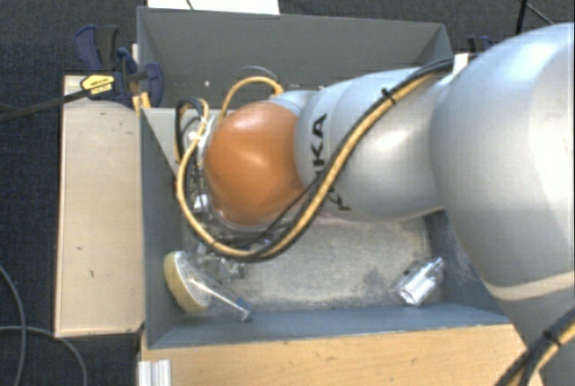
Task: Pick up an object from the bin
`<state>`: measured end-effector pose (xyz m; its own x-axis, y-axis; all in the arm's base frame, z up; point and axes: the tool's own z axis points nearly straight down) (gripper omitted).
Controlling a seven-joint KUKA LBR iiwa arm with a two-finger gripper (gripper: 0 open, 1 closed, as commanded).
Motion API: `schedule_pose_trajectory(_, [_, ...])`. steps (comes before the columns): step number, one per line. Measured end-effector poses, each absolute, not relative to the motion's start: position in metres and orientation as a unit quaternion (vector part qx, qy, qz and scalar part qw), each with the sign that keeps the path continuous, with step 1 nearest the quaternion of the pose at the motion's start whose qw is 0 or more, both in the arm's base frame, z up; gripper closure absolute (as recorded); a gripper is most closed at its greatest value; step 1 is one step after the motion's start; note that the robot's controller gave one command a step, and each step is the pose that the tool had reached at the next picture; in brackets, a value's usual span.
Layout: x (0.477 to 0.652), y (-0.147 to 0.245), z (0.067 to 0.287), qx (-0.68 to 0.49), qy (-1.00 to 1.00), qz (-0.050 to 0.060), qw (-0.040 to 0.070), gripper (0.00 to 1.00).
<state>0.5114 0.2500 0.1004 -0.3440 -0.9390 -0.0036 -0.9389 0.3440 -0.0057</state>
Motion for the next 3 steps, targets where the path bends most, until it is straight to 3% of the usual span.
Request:
schedule_pose_trajectory(1, [0.508,0.214,0.123,-0.779,0.627,0.0,0.002,1.0])
schedule_pose_trajectory(2, [0.508,0.215,0.123,-0.778,0.628,0.001,0.002,0.0])
schedule_pose_trajectory(3, [0.556,0.24,0.07,-0.747,0.664,0.002,0.002,0.0])
